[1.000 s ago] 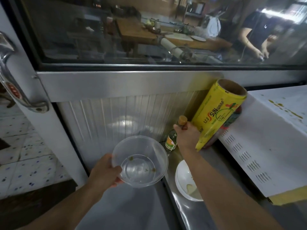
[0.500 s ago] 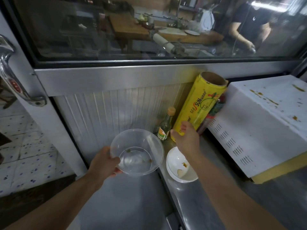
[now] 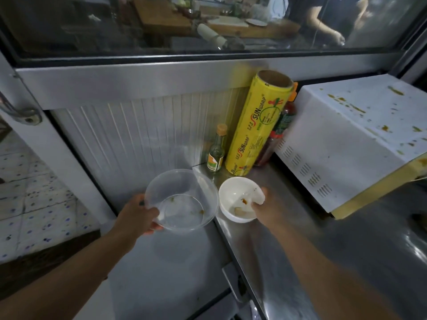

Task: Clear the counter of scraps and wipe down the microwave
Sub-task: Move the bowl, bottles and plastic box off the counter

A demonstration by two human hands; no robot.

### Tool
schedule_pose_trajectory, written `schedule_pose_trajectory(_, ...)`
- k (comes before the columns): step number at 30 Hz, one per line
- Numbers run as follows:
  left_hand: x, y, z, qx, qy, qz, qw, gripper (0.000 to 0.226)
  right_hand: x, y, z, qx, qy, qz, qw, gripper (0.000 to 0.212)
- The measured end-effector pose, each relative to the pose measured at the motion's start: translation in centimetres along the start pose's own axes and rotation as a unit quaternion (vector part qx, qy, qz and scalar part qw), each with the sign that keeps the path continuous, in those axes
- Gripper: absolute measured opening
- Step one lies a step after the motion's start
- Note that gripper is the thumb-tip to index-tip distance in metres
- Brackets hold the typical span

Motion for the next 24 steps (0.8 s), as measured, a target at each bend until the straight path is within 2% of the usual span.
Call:
schedule_pose_trajectory(7, 0.3, -0.5, -0.4, 0.003, 0.012, 0.006, 1.000, 0.036, -0.7, 0.7, -0.6, -0.106, -0.014, -0.053, 0.993, 0.049)
schedule_pose_trajectory(11, 0.4, -0.2, -0.7, 0.004, 0.012, 0.009, 1.000, 0.035, 0.2, -0.3, 1.3, -0.156, -0.003, -0.068, 0.985, 0.050)
schedule_pose_trajectory(15, 0.6, 0.7, -2.1, 0.019, -0.003, 0.002, 1.000, 0.031, 0.9, -1.4, 5.3, -0.197, 0.046, -0.031, 0.979, 0.049)
schedule_pose_trajectory(19, 0.9, 2.6, -5.0, 0.037, -0.019, -0.006, 0.999, 0.027, 1.1, -2.5, 9.1, -0.191, 0.085, 0.013, 0.978, 0.048)
schedule_pose_trajectory(21, 1.0, 3.7, -6.8, 0.034, -0.040, -0.004, 0.999, 0.016, 1.0, -2.8, 10.2, -0.187, 0.095, 0.015, 0.978, 0.048)
schedule_pose_trajectory(24, 0.8, 5.1, -9.2, 0.031, -0.065, -0.012, 0.997, 0.022, 0.5, -3.0, 11.2, -0.201, 0.100, 0.013, 0.974, 0.047)
Point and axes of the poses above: each hand's wrist, its own x-axis away from the middle knuckle, its own z-axis out of the back of the hand, y = z × x, the point moved 1 cm from there along -x, towards the middle knuckle
